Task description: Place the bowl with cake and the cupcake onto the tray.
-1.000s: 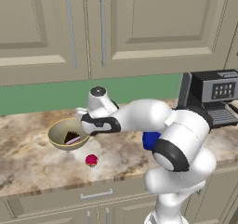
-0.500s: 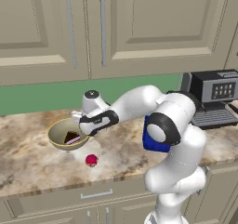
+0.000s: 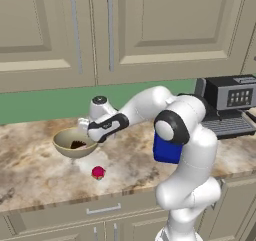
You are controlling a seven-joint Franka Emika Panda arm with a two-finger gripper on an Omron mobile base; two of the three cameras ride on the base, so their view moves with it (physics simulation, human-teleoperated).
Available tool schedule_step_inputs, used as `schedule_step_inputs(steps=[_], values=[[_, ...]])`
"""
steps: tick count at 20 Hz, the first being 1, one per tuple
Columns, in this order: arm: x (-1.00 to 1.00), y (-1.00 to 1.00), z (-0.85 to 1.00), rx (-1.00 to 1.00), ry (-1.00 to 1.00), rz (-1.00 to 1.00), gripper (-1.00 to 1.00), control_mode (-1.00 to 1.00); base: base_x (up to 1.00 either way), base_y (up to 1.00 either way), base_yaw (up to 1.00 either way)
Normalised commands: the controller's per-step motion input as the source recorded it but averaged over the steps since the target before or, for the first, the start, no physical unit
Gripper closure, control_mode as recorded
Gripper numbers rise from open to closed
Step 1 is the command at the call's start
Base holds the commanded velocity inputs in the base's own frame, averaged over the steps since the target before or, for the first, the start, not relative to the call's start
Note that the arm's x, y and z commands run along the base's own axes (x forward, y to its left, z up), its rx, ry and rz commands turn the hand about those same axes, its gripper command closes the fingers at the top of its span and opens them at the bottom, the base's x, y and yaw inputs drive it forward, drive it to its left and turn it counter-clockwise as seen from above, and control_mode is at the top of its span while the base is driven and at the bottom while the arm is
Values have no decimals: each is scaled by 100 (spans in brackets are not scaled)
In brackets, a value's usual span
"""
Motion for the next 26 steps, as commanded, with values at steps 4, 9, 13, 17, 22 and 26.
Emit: schedule_step_inputs(steps=[4, 9, 13, 17, 22, 26], values=[[0, 1, 0, 0, 0, 0, 100, -100, 0, 0, 0], [-5, 12, 3, 0, -3, 0, 100, -100, 0, 0, 0], [-22, -1, 28, -4, -14, -9, 100, -100, 0, 0, 0], [-46, 1, 26, -9, -20, -4, 100, -100, 0, 0, 0], [-70, -2, 1, -6, -9, -5, 100, -100, 0, 0, 0], [-41, -35, 39, 0, 2, -13, 100, -100, 0, 0, 0]])
